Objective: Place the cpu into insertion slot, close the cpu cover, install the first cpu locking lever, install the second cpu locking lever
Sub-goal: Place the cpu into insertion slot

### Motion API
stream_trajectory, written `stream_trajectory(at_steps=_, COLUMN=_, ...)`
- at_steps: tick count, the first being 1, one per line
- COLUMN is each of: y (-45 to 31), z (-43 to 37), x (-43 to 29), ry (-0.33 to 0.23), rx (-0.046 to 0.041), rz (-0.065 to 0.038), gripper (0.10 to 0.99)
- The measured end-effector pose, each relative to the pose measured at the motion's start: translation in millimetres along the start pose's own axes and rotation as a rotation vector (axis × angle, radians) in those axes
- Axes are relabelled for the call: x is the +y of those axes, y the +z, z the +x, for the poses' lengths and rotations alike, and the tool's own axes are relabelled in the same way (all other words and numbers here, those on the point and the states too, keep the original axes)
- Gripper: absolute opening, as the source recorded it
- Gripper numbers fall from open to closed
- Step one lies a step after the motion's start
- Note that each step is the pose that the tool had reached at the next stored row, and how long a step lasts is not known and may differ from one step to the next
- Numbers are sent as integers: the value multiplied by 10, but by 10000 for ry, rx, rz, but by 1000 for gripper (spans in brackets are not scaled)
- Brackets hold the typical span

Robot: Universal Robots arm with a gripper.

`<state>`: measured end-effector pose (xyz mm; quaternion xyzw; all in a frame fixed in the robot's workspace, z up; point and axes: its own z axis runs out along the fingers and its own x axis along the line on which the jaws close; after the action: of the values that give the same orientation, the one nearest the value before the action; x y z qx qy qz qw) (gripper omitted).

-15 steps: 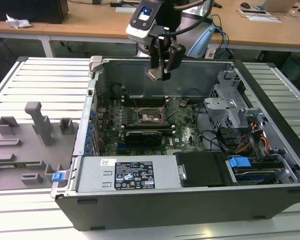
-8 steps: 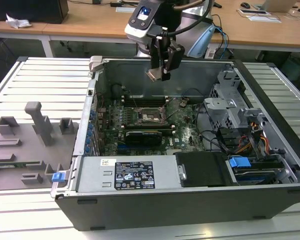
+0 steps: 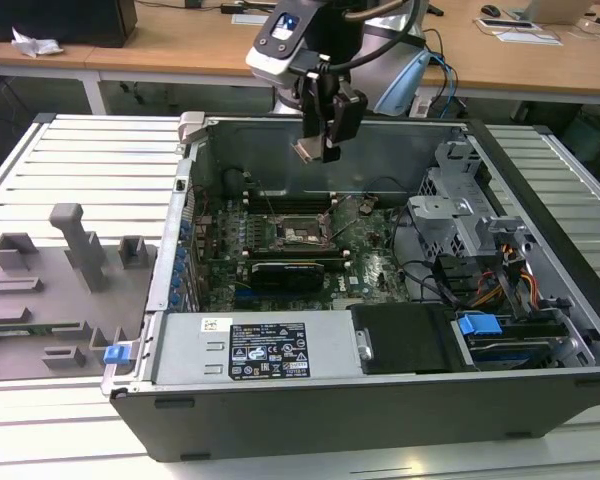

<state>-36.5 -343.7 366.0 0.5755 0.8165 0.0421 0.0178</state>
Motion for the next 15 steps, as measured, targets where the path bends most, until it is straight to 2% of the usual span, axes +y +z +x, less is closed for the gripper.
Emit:
stream_trajectory(at_steps=4, y=8, z=0, x=-1, ry=339, rx=-32, rz=-6, gripper=541)
stream_trajectory(at_steps=9, y=22, z=0, x=-2, ry=1087, rx=-100, rz=-20, gripper=541)
stream_trajectory(at_steps=11, y=28, z=-1, x=-3, ry=1576, rx=-144, rz=-29, gripper=541)
stream_trajectory(at_steps=15, y=33, z=-1, x=-3, ry=2101, rx=-191, rz=-39, gripper=541)
